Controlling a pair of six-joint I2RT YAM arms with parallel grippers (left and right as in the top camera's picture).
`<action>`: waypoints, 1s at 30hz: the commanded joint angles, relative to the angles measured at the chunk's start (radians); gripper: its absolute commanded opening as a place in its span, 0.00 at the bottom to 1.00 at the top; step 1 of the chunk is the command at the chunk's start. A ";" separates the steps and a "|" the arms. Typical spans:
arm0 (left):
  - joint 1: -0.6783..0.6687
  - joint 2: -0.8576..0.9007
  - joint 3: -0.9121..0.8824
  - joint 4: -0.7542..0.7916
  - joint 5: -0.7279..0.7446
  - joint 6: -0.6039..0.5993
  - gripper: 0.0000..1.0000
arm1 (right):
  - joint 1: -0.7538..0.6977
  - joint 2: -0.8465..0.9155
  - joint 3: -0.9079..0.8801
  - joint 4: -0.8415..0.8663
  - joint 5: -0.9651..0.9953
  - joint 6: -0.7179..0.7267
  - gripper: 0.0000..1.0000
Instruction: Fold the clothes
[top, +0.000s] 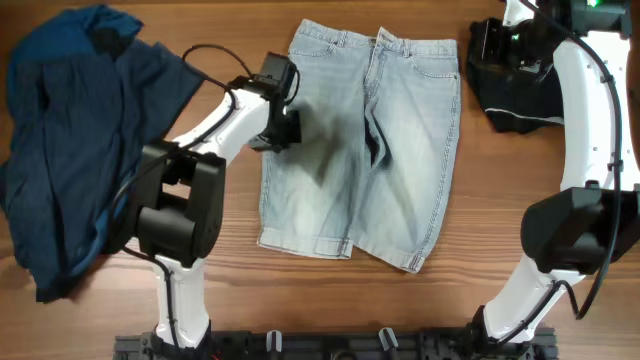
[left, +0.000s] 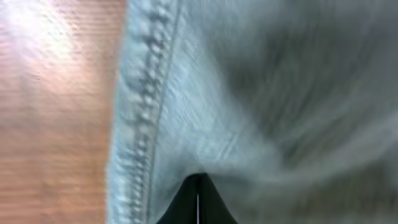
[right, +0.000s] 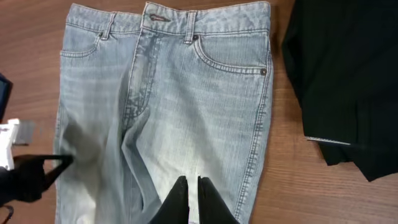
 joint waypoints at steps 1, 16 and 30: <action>0.071 0.146 -0.019 0.071 -0.129 -0.010 0.04 | 0.005 -0.008 0.015 -0.007 -0.010 0.007 0.10; 0.292 0.222 0.119 0.466 -0.132 0.105 0.04 | 0.040 -0.008 0.015 -0.062 0.006 -0.005 0.49; 0.079 -0.061 0.390 -0.628 0.168 0.113 0.59 | 0.066 -0.008 0.014 0.047 0.016 -0.015 0.80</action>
